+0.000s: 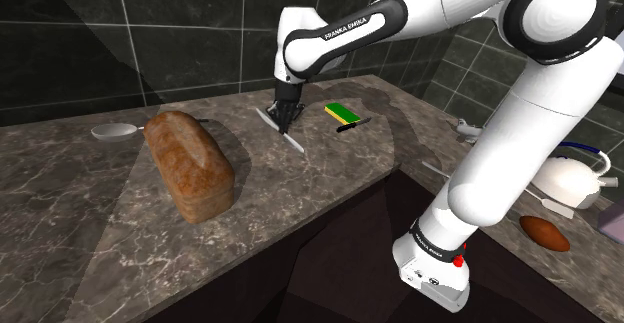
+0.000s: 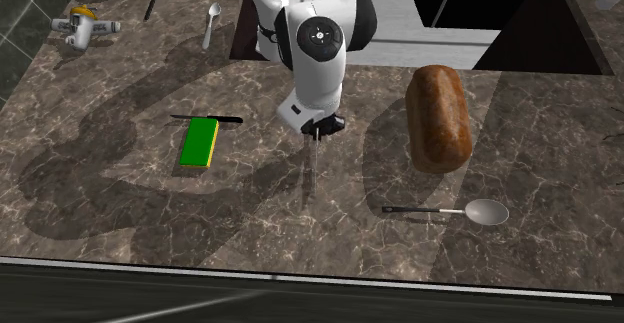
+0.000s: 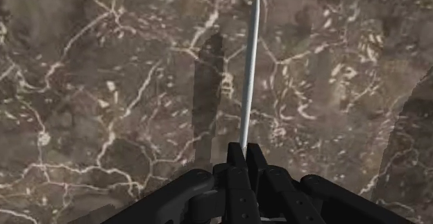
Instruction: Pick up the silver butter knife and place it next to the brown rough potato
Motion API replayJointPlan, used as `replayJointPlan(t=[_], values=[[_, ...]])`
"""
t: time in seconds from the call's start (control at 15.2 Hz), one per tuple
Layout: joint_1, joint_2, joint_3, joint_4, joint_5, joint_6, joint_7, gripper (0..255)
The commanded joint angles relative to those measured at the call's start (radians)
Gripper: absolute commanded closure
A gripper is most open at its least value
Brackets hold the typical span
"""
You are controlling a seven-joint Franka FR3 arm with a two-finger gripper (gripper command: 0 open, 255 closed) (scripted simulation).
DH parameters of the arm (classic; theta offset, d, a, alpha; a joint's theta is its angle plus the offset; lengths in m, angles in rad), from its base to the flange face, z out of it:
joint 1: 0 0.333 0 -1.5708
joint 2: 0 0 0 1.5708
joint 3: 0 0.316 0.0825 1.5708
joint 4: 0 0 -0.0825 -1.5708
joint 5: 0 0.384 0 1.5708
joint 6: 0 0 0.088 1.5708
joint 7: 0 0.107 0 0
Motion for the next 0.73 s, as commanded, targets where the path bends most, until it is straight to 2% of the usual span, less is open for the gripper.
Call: replayJointPlan(t=[0.0, 0.66], values=[[-0.001, -0.014, -0.001, 0.013, 0.003, -0.027, -0.002, 255], [-0.002, -0.071, -0.002, 0.088, 0.012, -0.158, -0.008, 255]])
